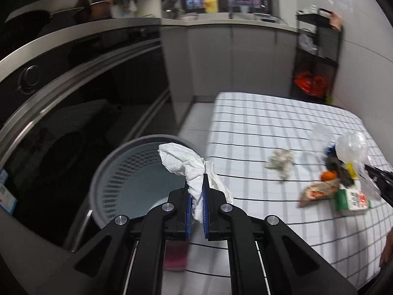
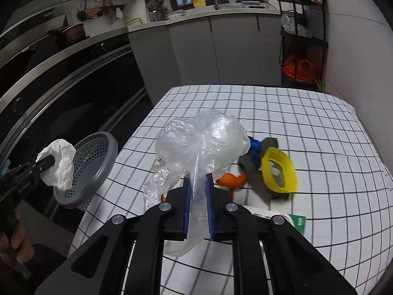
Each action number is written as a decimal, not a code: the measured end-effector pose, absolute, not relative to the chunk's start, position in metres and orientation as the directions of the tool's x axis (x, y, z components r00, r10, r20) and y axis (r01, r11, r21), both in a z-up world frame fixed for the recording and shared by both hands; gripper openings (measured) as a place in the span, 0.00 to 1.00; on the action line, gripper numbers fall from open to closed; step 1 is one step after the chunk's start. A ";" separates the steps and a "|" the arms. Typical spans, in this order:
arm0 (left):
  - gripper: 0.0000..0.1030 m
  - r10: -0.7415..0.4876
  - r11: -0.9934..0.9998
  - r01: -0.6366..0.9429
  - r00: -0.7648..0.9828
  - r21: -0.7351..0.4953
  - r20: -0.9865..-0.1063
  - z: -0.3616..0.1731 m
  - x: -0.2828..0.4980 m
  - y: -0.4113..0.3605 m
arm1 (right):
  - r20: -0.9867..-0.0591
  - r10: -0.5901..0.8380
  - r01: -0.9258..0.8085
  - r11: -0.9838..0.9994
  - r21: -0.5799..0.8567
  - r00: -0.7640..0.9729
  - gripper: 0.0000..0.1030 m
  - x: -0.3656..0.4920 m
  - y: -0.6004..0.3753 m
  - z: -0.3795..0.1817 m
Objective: Collect trash
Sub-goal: 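Carry the plastic bag and tissue with both tools over the grey basket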
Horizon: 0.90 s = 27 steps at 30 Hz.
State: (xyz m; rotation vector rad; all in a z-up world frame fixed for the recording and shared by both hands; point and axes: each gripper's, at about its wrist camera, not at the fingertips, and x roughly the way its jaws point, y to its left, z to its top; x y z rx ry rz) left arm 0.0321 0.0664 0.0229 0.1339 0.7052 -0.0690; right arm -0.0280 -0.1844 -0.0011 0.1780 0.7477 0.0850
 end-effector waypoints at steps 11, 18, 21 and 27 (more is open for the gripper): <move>0.08 0.107 0.993 -0.051 0.752 0.105 -0.650 0.013 0.079 0.153 | -0.675 0.322 -0.247 0.946 0.209 0.664 0.11 0.042 -0.061 -0.005; 0.08 0.111 0.994 -0.075 0.699 0.082 -0.706 -0.010 0.099 0.178 | -0.715 0.363 -0.331 0.924 0.193 0.598 0.11 0.082 -0.004 -0.023; 0.08 0.116 0.993 -0.085 0.680 0.079 -0.724 -0.014 0.104 0.185 | -0.732 0.377 -0.352 0.915 0.198 0.568 0.11 0.093 0.014 -0.031; 0.08 0.107 0.994 -0.086 0.643 0.067 -0.758 -0.024 0.109 0.191 | -0.755 0.392 -0.382 0.902 0.203 0.525 0.11 0.100 0.038 -0.040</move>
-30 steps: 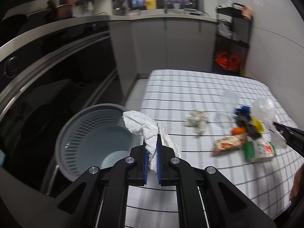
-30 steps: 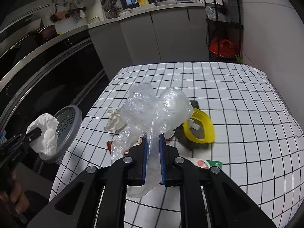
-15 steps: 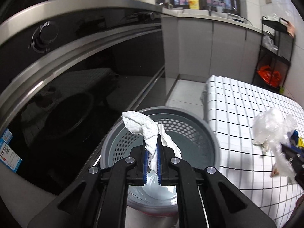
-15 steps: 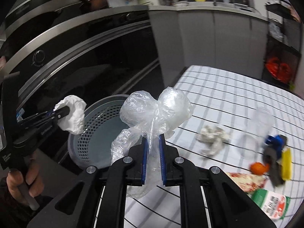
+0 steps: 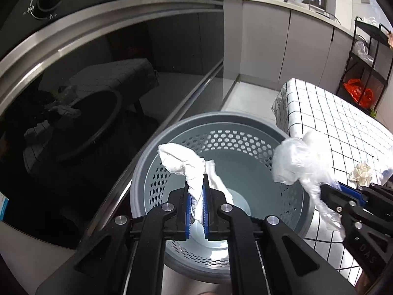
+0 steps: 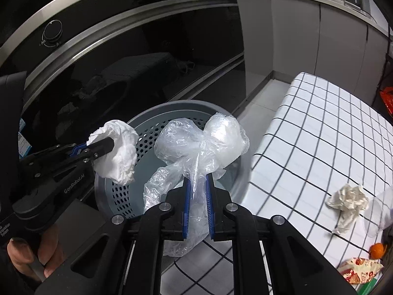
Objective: Collect trash
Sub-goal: 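Carry the plastic bag and tissue with both tools over the grey basket, then open both tools to drop the bag and tissue into the basket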
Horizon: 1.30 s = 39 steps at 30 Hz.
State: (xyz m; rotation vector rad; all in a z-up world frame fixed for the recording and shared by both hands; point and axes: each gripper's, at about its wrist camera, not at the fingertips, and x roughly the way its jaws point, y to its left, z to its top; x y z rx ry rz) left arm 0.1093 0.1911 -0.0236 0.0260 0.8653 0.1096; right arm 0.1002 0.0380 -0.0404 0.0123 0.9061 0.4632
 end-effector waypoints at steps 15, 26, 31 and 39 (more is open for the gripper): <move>0.15 0.091 0.993 -0.115 0.611 0.025 -0.787 -0.033 0.115 0.203 | -0.755 0.395 -0.387 0.899 0.203 0.523 0.33 0.115 0.048 -0.045; 0.57 0.105 0.991 -0.129 0.632 0.029 -0.768 -0.027 0.113 0.204 | -0.739 0.387 -0.380 0.905 0.191 0.551 0.51 0.112 0.042 -0.043; 0.62 0.108 0.991 -0.130 0.632 0.032 -0.768 -0.026 0.112 0.204 | -0.739 0.388 -0.376 0.906 0.195 0.551 0.51 0.111 0.041 -0.042; 0.62 0.105 0.992 -0.123 0.628 0.035 -0.771 -0.028 0.112 0.204 | -0.737 0.379 -0.360 0.912 0.196 0.559 0.51 0.098 0.035 -0.041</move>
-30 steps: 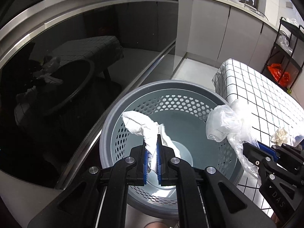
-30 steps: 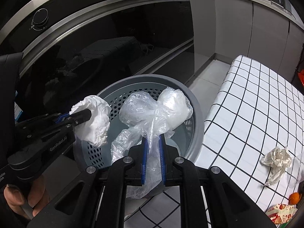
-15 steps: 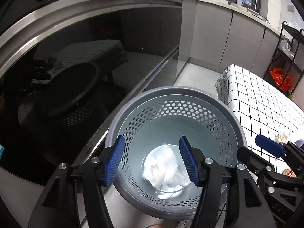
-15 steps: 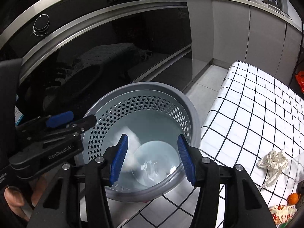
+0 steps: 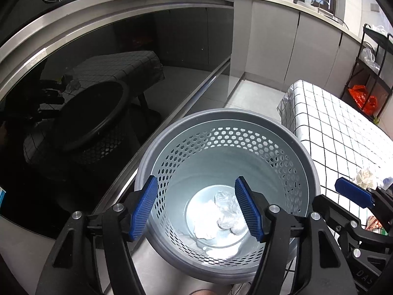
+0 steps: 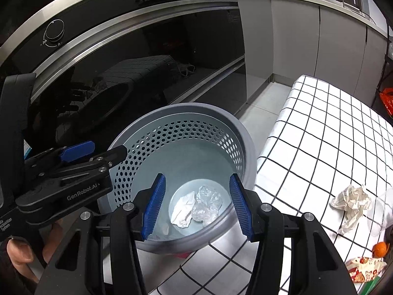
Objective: Collect trash
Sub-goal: 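Open both tools to drop the bag and tissue into the basket, then move both tools back over the table toward the carton and wrapper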
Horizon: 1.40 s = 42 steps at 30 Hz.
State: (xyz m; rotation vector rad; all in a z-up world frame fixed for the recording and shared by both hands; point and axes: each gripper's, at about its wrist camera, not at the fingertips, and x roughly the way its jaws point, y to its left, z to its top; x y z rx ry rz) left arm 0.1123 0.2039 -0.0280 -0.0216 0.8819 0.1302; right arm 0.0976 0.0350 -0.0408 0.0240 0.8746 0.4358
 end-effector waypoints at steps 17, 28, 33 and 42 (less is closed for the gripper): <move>0.71 0.042 0.999 -0.036 0.683 0.023 -0.729 -0.008 0.076 0.170 | -0.727 0.270 -0.206 0.962 0.179 0.631 0.57 0.005 -0.062 -0.033; 0.77 -0.062 0.995 0.097 0.676 0.006 -0.734 -0.010 0.041 0.104 | -0.752 0.104 -0.038 0.994 0.104 0.651 0.70 -0.065 -0.176 -0.029; 0.77 -0.106 0.986 0.166 0.662 0.007 -0.742 -0.013 0.023 0.067 | -0.761 0.078 0.000 0.995 0.101 0.645 0.76 -0.082 -0.231 -0.035; 0.82 -0.173 0.968 0.250 0.635 -0.012 -0.753 -0.022 0.001 -0.002 | -0.777 0.079 -0.078 0.996 0.038 0.624 0.78 -0.082 -0.272 -0.059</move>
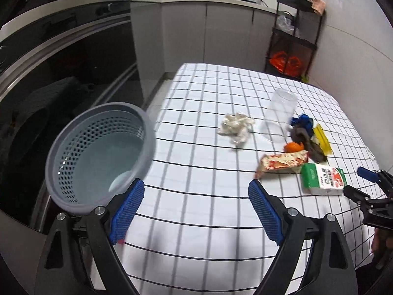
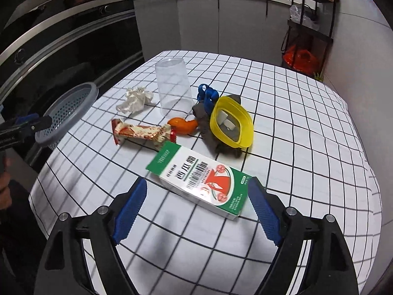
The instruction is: Collect trash
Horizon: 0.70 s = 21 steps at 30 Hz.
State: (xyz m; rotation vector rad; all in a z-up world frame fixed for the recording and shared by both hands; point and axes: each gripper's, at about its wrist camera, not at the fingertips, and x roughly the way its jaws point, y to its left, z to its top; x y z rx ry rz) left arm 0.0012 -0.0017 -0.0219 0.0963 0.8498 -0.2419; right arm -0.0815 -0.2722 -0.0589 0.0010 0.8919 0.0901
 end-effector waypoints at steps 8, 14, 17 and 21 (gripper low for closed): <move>0.82 -0.196 0.955 0.296 0.594 -0.015 -0.780 -0.036 -0.008 -0.039 | -0.797 0.164 -0.219 0.975 0.041 0.582 0.78 -0.067 -0.281 -0.074; 0.82 -0.182 0.955 0.295 0.582 -0.002 -0.793 -0.044 -0.008 -0.048 | -0.810 0.196 -0.307 0.951 0.021 0.552 0.80 -0.053 -0.282 -0.081; 0.82 -0.176 0.957 0.290 0.577 -0.002 -0.798 -0.046 -0.006 -0.049 | -0.824 0.210 -0.346 0.938 0.019 0.526 0.80 -0.047 -0.282 -0.083; 0.82 -0.172 0.960 0.281 0.571 -0.006 -0.803 -0.048 -0.002 -0.049 | -0.842 0.207 -0.395 0.919 -0.008 0.498 0.81 -0.040 -0.279 -0.088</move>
